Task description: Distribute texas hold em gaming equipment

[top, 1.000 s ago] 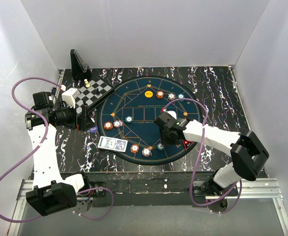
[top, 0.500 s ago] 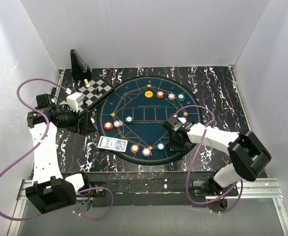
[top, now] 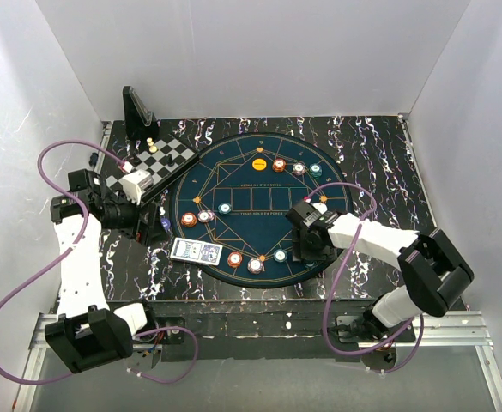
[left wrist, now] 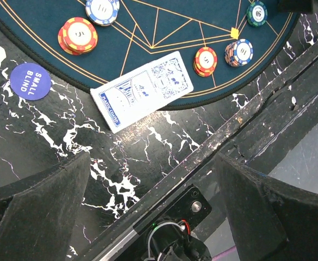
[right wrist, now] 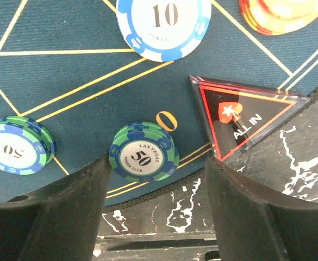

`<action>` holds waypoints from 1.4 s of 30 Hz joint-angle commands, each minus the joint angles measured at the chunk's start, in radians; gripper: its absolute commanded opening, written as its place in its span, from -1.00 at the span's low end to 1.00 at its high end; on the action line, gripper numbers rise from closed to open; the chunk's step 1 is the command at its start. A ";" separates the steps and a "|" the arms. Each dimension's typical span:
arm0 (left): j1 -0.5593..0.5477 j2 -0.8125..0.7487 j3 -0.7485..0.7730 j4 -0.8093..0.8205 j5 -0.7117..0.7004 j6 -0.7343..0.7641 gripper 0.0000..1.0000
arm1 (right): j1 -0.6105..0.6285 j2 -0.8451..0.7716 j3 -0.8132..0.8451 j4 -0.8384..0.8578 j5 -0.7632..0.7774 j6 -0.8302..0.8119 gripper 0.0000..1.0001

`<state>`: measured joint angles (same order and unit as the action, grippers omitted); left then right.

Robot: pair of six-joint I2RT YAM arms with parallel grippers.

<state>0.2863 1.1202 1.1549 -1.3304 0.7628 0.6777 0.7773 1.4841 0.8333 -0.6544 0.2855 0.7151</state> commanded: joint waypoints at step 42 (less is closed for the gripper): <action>-0.424 0.268 -0.291 0.294 -0.085 1.030 1.00 | 0.053 -0.266 0.270 -0.007 -0.135 -0.088 0.64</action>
<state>-0.1070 1.3495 0.8108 -0.9970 0.7048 1.6344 0.8268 1.2190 1.0641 -0.6930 0.1596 0.6559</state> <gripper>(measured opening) 0.995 0.820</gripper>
